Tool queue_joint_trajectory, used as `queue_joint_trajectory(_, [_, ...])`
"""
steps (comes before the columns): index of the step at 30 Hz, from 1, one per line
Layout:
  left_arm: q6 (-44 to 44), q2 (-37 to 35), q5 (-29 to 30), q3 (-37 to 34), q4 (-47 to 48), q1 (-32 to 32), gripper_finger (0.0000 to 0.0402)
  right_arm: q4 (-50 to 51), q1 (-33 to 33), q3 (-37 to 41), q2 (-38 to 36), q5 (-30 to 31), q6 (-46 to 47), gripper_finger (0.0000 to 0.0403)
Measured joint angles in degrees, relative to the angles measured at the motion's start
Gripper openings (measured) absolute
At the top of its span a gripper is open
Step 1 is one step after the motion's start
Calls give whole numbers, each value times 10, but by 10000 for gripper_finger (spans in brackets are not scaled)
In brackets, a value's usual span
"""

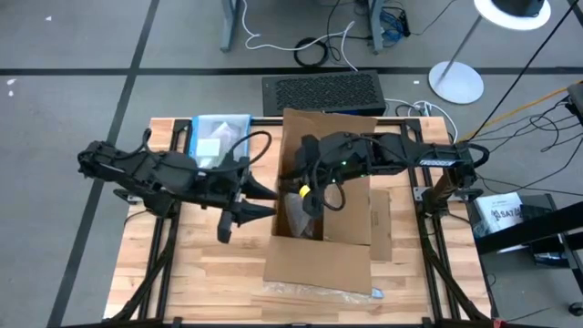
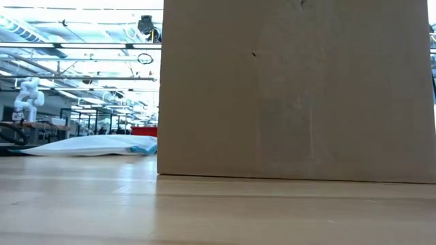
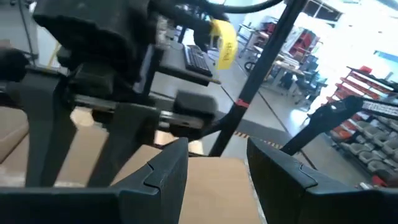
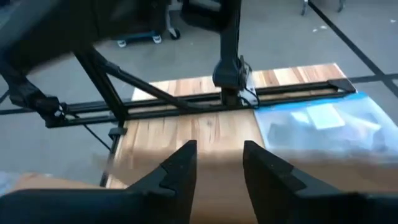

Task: Unpack boxes
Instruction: Break down box until it is fully flat

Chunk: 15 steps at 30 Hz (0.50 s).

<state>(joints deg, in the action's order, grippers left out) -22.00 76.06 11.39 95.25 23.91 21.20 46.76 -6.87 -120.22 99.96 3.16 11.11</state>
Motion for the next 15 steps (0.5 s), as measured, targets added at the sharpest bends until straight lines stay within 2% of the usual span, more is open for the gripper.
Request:
queue_joint_trajectory(10, [6, 1, 26, 0, -4, -16, 170, -23, 3, 0, 41, -12, -4, 121])
queue_joint_trajectory(13, [8, -1, 27, 1, -5, -17, 170, 40, -1, -12, 38, 25, -2, 121])
queue_joint_trajectory(15, [10, -1, 27, 1, -4, -17, 170, 111, 0, -51, 35, 52, 0, 121])
